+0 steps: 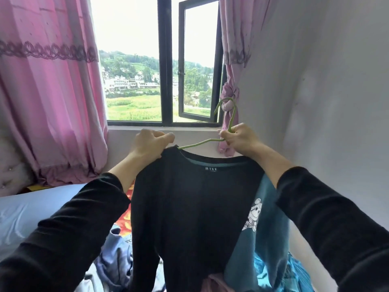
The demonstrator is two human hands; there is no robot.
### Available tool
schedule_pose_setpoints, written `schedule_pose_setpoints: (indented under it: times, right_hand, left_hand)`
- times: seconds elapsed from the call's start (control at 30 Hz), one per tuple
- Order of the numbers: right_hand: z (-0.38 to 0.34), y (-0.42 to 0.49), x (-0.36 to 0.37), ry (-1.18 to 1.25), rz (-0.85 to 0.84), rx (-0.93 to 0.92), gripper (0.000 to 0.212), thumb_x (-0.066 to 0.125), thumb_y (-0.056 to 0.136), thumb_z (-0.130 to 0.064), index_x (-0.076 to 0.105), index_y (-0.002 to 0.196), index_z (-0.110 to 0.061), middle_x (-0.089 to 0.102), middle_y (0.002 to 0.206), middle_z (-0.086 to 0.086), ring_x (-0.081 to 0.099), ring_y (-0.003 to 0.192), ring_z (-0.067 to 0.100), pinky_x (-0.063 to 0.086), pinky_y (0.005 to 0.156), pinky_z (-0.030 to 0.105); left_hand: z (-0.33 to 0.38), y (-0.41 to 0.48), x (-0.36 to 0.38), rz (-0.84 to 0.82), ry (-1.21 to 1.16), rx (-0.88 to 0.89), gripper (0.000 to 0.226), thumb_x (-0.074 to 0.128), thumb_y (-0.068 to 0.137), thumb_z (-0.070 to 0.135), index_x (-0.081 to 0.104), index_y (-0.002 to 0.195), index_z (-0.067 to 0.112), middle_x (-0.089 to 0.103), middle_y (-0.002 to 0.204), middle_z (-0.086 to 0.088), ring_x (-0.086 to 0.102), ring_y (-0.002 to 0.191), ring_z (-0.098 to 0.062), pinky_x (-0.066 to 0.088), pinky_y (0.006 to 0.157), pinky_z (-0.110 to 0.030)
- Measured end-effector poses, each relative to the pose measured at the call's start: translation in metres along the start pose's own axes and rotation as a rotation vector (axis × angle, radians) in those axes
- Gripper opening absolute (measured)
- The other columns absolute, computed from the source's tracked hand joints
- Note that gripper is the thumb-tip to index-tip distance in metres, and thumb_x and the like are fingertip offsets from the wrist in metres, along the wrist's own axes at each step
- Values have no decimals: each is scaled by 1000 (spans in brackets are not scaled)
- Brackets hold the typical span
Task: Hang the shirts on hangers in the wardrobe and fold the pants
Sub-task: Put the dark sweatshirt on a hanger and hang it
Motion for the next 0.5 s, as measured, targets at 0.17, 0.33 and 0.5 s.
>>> schedule_pose_setpoints:
  times: [0.17, 0.33, 0.5]
  right_hand:
    - [-20, 7, -3, 105, -18, 30, 53, 59, 88, -54, 55, 54, -13, 46, 39, -12, 47, 44, 4, 39, 61, 24]
    - [-47, 11, -5, 118, 3, -4, 52, 56, 90, -52, 61, 68, -5, 61, 68, 1, 57, 70, 12, 42, 65, 23]
    - [-84, 11, -6, 75, -27, -101, 41, 52, 93, -52, 66, 77, -18, 62, 75, -8, 57, 76, 6, 38, 78, 28]
  left_hand:
    - [-9, -6, 3, -131, 395, 137, 35, 37, 88, 61, 59, 86, 34, 54, 95, 7, 43, 104, -16, 26, 91, -43]
    - [-11, -11, 0, -74, 375, 210, 40, 36, 97, 53, 47, 80, 18, 53, 76, 5, 55, 80, -27, 40, 72, -39]
    - [8, -5, -54, 254, 352, 312, 38, 44, 95, 51, 50, 77, 19, 54, 77, 7, 52, 79, -21, 43, 82, -42]
Point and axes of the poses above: each hand's wrist, its own y-axis towards the middle knuckle, its own x-axis out of the palm, z = x × y, the point moved 8 cm from there along y, towards the middle knuckle
